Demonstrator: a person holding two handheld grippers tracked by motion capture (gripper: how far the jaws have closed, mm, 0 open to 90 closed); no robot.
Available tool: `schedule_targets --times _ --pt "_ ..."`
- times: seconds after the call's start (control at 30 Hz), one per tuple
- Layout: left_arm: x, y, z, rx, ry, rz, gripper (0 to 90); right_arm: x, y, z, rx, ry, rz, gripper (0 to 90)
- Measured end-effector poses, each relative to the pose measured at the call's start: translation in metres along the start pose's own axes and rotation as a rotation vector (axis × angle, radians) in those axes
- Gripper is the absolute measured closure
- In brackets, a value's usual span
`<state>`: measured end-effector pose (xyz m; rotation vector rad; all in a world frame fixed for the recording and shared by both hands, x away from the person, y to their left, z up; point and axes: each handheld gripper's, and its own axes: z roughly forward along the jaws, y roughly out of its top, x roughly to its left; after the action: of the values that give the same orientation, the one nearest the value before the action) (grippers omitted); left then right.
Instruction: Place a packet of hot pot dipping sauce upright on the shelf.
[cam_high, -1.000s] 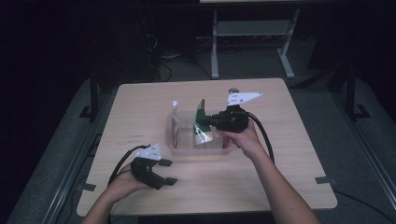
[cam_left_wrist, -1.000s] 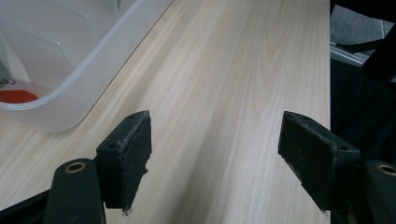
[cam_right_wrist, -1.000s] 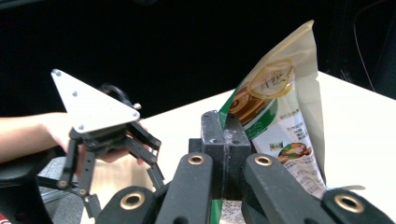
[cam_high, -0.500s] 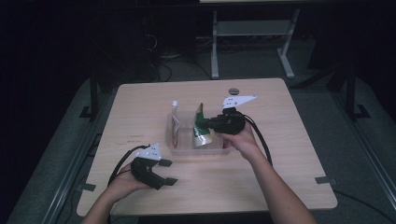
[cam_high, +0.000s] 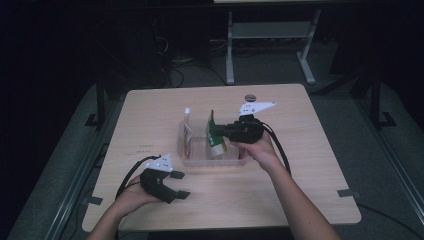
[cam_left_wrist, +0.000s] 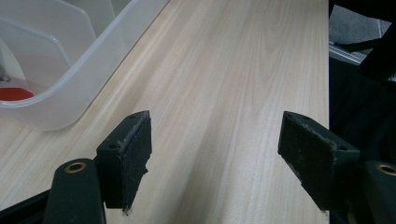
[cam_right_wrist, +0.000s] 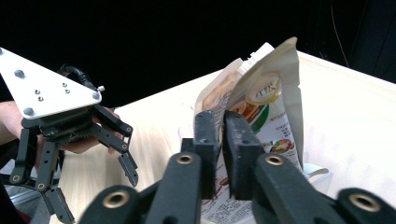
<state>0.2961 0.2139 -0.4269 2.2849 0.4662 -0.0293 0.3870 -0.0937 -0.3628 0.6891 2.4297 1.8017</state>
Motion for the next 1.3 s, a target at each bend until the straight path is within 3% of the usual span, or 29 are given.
schedule_targets --times 0.17,0.27,0.4,0.8,1.3 --pt "0.0 0.0 0.0 0.005 -0.001 0.001 25.5 0.004 0.003 -0.001 -0.002 -0.025 -0.025 63.3" --pt "0.0 0.0 0.0 0.004 -0.002 -0.002 25.5 0.007 0.005 -0.004 -0.005 -0.052 -0.033 45.9" --pt "-0.001 0.0 0.001 -0.002 -0.002 -0.01 25.5 0.009 0.006 -0.007 0.0 -0.064 -0.038 40.1" --pt "0.001 -0.001 0.0 0.001 0.005 -0.007 25.5 0.018 -0.001 -0.024 0.034 -0.053 -0.06 31.8" --pt "-0.005 -0.004 -0.011 -0.018 0.04 -0.013 25.5 0.039 -0.033 -0.049 0.111 -0.088 -0.103 29.5"
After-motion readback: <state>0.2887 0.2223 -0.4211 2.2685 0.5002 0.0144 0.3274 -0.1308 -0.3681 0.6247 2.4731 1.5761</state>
